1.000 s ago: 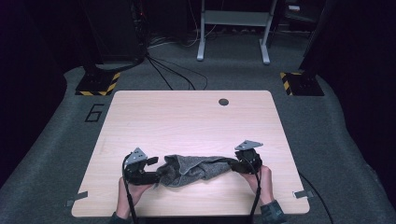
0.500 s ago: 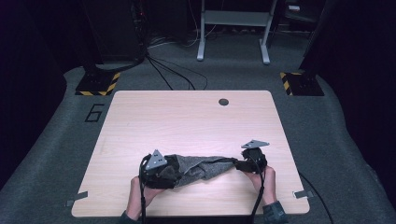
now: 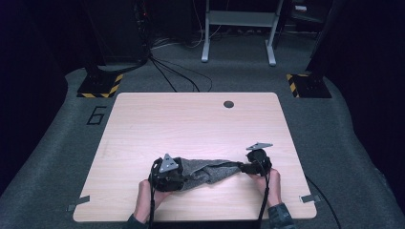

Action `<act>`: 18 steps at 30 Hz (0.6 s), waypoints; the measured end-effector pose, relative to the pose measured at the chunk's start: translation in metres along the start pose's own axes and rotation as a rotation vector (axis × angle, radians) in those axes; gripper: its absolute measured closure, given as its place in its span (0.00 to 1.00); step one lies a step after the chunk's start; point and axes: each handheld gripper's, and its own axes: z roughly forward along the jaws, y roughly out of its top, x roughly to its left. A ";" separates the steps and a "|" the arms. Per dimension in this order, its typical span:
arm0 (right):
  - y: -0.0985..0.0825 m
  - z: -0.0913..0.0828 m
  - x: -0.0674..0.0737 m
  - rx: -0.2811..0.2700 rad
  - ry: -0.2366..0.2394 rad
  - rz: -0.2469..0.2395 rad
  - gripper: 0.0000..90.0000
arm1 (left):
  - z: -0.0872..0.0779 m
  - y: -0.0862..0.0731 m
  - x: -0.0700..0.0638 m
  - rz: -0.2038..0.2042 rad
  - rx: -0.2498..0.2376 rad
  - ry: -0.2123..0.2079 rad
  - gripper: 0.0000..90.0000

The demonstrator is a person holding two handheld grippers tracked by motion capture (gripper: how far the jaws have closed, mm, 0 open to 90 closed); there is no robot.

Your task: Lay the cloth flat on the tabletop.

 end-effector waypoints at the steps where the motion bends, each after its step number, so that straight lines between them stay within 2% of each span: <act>1: -0.001 0.001 0.002 0.008 -0.002 0.000 0.50 | 0.000 0.000 0.002 0.006 0.008 0.004 0.56; 2: -0.001 0.003 0.002 0.008 -0.007 -0.010 0.50 | 0.001 -0.001 0.003 0.000 0.005 0.007 0.61; 5: -0.003 0.004 0.002 0.016 -0.002 0.006 0.50 | 0.003 -0.002 0.008 -0.005 -0.003 0.013 0.74; 7: -0.003 0.004 0.001 0.015 0.001 -0.004 0.50 | 0.005 -0.003 0.011 -0.019 -0.009 0.010 0.84; 8: -0.004 0.004 0.001 0.017 0.001 0.005 0.49 | 0.005 -0.003 0.013 -0.017 0.001 0.010 0.86; 9: -0.004 0.004 0.000 0.012 -0.001 -0.001 0.49 | 0.006 -0.003 0.014 -0.032 -0.010 0.013 0.89; 13: -0.004 0.003 -0.003 0.014 0.000 0.001 0.50 | 0.006 -0.002 0.025 -0.059 -0.022 0.020 0.93; 14: -0.005 0.003 -0.003 0.016 0.001 0.014 0.50 | 0.005 -0.001 0.027 -0.064 -0.025 0.020 0.93; 18: -0.004 0.002 -0.006 -0.005 -0.011 0.017 0.53 | 0.002 0.002 0.032 -0.070 -0.035 0.028 0.93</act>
